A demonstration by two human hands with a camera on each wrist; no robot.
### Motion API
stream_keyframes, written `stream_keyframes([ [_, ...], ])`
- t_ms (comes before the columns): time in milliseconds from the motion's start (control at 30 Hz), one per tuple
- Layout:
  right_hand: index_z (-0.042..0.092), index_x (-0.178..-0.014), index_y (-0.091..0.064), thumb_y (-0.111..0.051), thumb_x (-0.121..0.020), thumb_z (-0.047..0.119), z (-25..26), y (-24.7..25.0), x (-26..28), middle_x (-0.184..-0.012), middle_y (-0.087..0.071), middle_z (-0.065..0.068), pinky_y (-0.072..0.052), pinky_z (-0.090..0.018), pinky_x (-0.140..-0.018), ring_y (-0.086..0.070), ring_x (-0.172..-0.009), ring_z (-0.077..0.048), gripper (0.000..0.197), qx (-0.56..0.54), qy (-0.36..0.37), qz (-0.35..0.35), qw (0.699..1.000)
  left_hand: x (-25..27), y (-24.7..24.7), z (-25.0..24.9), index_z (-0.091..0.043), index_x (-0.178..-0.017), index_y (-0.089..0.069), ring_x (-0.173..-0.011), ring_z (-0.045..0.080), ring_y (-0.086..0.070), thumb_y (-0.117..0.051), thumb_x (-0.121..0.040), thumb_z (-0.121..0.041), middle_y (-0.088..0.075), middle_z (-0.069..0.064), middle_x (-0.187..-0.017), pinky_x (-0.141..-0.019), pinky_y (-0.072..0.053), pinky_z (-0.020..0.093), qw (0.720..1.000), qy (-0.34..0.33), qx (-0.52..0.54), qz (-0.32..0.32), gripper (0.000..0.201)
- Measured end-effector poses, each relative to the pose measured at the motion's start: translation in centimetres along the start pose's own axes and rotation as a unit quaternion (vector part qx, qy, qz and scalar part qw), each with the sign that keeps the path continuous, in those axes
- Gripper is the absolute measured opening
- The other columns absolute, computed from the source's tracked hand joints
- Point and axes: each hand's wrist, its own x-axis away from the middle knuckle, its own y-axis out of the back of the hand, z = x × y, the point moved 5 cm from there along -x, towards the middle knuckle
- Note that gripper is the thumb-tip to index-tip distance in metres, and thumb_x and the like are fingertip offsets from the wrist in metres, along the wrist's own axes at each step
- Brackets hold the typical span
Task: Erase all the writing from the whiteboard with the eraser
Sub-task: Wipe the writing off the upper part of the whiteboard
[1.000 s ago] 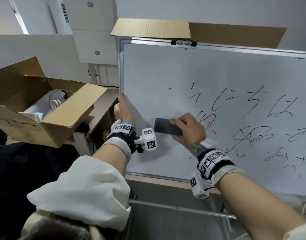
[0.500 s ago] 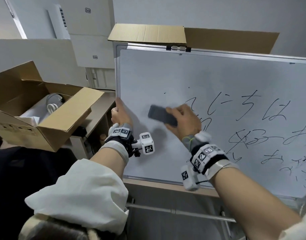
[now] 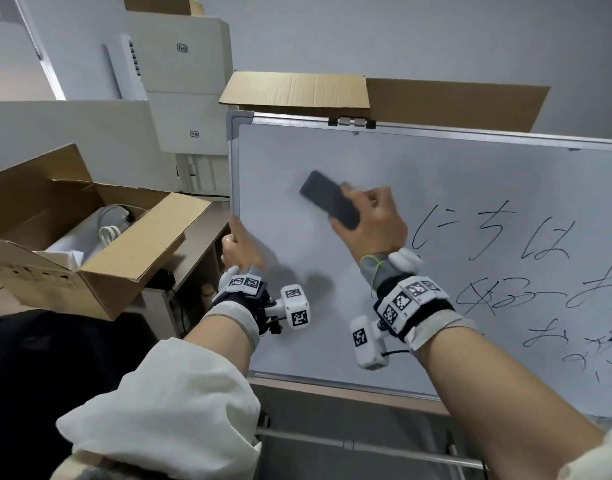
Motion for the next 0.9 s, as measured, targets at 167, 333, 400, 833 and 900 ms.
stream_keyframes([
  [167, 0.035, -0.118, -0.063, -0.083, -0.063, 0.038, 0.6, -1.9, 1.9, -0.099, -0.054, -0.003, -0.051, -0.031, -0.056, -0.060, -0.079, -0.024, 0.059, -0.003, 0.038, 0.039, 0.999, -1.4, 0.0, 0.0, -0.009, -0.127, -0.059, -0.114, 0.033, -0.052, -0.032, -0.094, -0.071, -0.060, 0.010, -0.122, -0.095, -0.038, 0.038, 0.996, 0.004, -0.017, 0.090, 0.075],
  [333, 0.034, -0.119, -0.064, -0.085, -0.063, 0.037, 0.2, -2.3, 3.2, -0.098, -0.055, -0.003, -0.054, -0.035, -0.059, -0.059, -0.080, -0.027, 0.060, 0.019, 0.056, 0.079, 0.995, -2.3, 0.2, 0.4, -0.010, -0.126, -0.061, -0.112, 0.034, -0.053, -0.034, -0.090, -0.072, -0.062, 0.012, -0.120, -0.098, -0.040, 0.042, 0.994, 0.007, -0.011, 0.106, 0.077],
  [400, 0.036, -0.120, -0.062, -0.082, -0.066, 0.043, -1.2, -0.1, 1.3, -0.102, -0.055, -0.003, -0.051, -0.030, -0.060, -0.060, -0.080, -0.025, 0.058, 0.013, -0.019, -0.010, 1.000, -2.0, 0.0, 0.5, -0.010, -0.120, -0.064, -0.112, 0.036, -0.056, -0.034, -0.084, -0.076, -0.064, 0.014, -0.121, -0.102, -0.042, 0.047, 0.995, 0.017, 0.001, 0.099, 0.081],
  [833, 0.035, -0.120, -0.061, -0.076, -0.071, 0.048, -4.7, 4.6, -0.4, -0.110, -0.055, -0.003, -0.049, -0.032, -0.062, -0.060, -0.093, -0.024, 0.053, 0.038, -0.062, -0.066, 0.995, -2.0, -0.9, 1.0, -0.013, -0.113, -0.066, -0.109, 0.033, -0.057, -0.030, -0.085, -0.075, -0.068, 0.009, -0.108, -0.101, -0.042, 0.050, 1.000, 0.000, 0.000, 0.013, 0.076],
  [900, 0.035, -0.121, -0.061, -0.078, -0.070, 0.046, -5.5, 4.9, 0.0, -0.111, -0.055, -0.003, -0.048, -0.031, -0.061, -0.059, -0.092, -0.023, 0.055, 0.041, -0.050, -0.055, 0.996, -1.6, -1.0, 1.3, -0.015, -0.103, -0.069, -0.100, 0.031, -0.061, -0.028, -0.081, -0.077, -0.070, 0.006, -0.096, -0.095, -0.045, 0.049, 0.997, -0.014, 0.015, -0.068, 0.078],
])
